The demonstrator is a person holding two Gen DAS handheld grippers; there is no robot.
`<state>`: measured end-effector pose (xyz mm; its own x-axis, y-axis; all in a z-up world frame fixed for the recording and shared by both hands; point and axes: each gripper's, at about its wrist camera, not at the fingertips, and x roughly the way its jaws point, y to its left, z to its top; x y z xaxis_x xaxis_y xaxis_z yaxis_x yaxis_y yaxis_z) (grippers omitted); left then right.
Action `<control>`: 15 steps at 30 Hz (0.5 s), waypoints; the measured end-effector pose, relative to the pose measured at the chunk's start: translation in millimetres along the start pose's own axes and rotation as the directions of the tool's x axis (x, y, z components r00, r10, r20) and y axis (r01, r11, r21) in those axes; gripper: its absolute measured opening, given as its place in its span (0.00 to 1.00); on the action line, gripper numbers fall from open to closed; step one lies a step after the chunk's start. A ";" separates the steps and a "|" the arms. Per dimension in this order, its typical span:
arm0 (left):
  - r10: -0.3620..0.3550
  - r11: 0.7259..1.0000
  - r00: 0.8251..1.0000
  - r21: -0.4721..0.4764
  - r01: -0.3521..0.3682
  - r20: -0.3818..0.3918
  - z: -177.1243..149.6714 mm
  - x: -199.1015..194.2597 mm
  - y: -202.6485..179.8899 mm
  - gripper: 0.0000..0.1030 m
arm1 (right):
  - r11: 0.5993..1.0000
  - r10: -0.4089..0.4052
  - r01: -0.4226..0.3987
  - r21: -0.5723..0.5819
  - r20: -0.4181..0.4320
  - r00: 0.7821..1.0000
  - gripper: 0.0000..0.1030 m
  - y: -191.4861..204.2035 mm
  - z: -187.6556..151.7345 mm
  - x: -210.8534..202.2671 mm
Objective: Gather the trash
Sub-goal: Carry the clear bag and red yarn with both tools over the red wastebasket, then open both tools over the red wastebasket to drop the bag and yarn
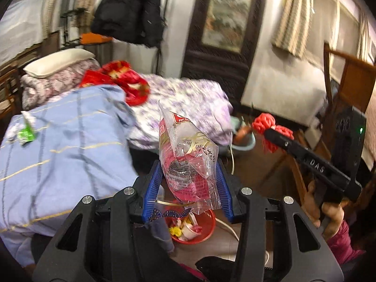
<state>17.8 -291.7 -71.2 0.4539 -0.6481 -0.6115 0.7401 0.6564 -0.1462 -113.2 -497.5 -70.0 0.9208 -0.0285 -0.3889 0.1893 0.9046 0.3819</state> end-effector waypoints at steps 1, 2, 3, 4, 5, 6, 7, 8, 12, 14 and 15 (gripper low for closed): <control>-0.007 1.000 1.000 0.010 0.008 -0.024 -2.0 12.3 -5.9 0.44 | 1.000 -0.020 0.020 0.015 -0.009 1.000 0.25 -12.3 -4.5 0.6; -0.015 1.000 0.999 0.018 0.015 -0.051 -3.9 25.7 -10.6 0.44 | 0.999 -0.037 0.038 0.033 -0.019 0.999 0.25 -24.6 -9.0 1.9; -0.019 1.000 0.997 0.023 0.021 -0.070 -5.2 34.9 -12.5 0.44 | 0.997 -0.050 0.052 0.051 -0.029 0.998 0.25 -35.7 -12.3 4.3; -0.022 0.999 0.995 0.033 0.026 -0.102 -7.0 51.2 -16.6 0.44 | 0.996 -0.057 0.059 0.063 -0.035 0.998 0.25 -42.8 -14.3 6.5; -0.023 0.999 0.992 0.040 0.028 -0.121 -9.0 60.1 -19.8 0.44 | 0.995 -0.065 0.068 0.075 -0.040 0.997 0.25 -50.0 -16.6 8.4; -0.024 0.998 0.990 0.047 0.031 -0.142 -10.6 69.9 -21.4 0.45 | 0.993 -0.076 0.080 0.090 -0.047 0.996 0.25 -60.0 -20.6 10.4; -0.028 0.998 0.984 0.056 0.038 -0.176 -13.7 85.7 -25.3 0.45 | 0.992 -0.083 0.088 0.096 -0.051 0.995 0.25 -65.5 -23.3 11.4; -0.029 0.997 0.980 0.059 0.042 -0.195 -16.2 94.6 -27.0 0.46 | 0.990 -0.093 0.098 0.103 -0.057 0.994 0.25 -72.0 -26.6 13.3; -0.029 0.996 0.961 0.078 0.052 -0.274 -28.8 132.1 -34.4 0.47 | 0.983 -0.118 0.129 0.131 -0.086 0.989 0.25 -92.9 -40.0 19.7; -0.014 0.995 0.949 0.091 0.045 -0.315 -36.9 150.1 -36.5 0.61 | 0.980 -0.123 0.137 0.147 -0.102 0.987 0.25 -101.4 -46.8 21.9; 0.012 0.995 0.944 0.100 0.022 -0.331 -41.2 157.6 -36.2 0.66 | 0.978 -0.125 0.142 0.154 -0.111 0.986 0.25 -104.7 -50.0 24.1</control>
<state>42.1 -401.7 -194.2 0.2733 -0.4758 -0.8360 0.7960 0.5998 -0.0811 -127.9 -571.6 -161.3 0.8463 -0.0942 -0.5243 0.3681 0.8148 0.4478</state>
